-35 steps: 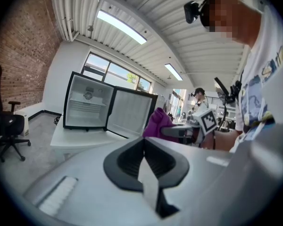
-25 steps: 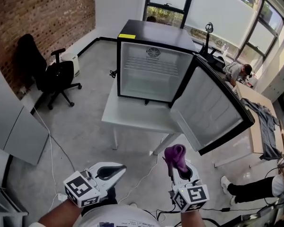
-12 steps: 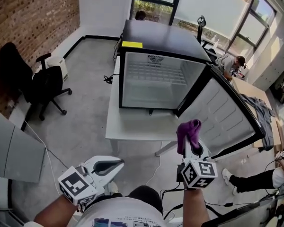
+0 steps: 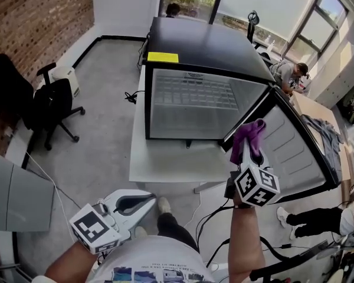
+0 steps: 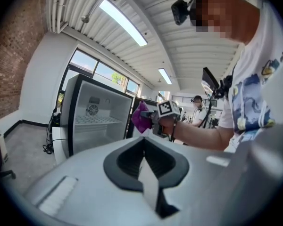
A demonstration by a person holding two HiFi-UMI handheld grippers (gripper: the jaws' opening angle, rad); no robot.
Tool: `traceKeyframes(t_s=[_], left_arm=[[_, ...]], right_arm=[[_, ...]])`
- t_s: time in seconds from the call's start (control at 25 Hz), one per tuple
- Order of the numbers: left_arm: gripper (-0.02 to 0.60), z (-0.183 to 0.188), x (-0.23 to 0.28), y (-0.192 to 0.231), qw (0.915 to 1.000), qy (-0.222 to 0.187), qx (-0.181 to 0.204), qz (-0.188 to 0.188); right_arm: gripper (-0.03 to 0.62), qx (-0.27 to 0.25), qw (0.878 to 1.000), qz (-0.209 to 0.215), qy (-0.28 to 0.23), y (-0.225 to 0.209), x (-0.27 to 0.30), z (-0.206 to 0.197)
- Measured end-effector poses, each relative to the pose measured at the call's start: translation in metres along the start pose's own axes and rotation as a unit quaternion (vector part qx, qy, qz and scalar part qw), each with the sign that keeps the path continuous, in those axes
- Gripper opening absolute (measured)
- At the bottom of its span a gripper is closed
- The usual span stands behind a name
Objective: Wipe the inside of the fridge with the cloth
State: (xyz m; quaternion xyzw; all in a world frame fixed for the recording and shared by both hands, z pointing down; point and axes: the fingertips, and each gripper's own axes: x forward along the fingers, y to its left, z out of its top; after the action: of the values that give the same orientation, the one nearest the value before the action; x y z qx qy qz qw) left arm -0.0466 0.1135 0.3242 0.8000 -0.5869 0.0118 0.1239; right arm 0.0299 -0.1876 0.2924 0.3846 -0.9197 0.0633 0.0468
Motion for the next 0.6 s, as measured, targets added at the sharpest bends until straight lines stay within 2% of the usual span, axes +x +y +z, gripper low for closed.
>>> traceKeyframes(t_s=[0.6], left_arm=[[0.006, 0.036, 0.055, 0.06, 0.9999, 0.01, 0.007, 0.006]], right_arm=[[0.054, 0.032, 0.998, -0.046, -0.022, -0.033, 0.117, 0.023]])
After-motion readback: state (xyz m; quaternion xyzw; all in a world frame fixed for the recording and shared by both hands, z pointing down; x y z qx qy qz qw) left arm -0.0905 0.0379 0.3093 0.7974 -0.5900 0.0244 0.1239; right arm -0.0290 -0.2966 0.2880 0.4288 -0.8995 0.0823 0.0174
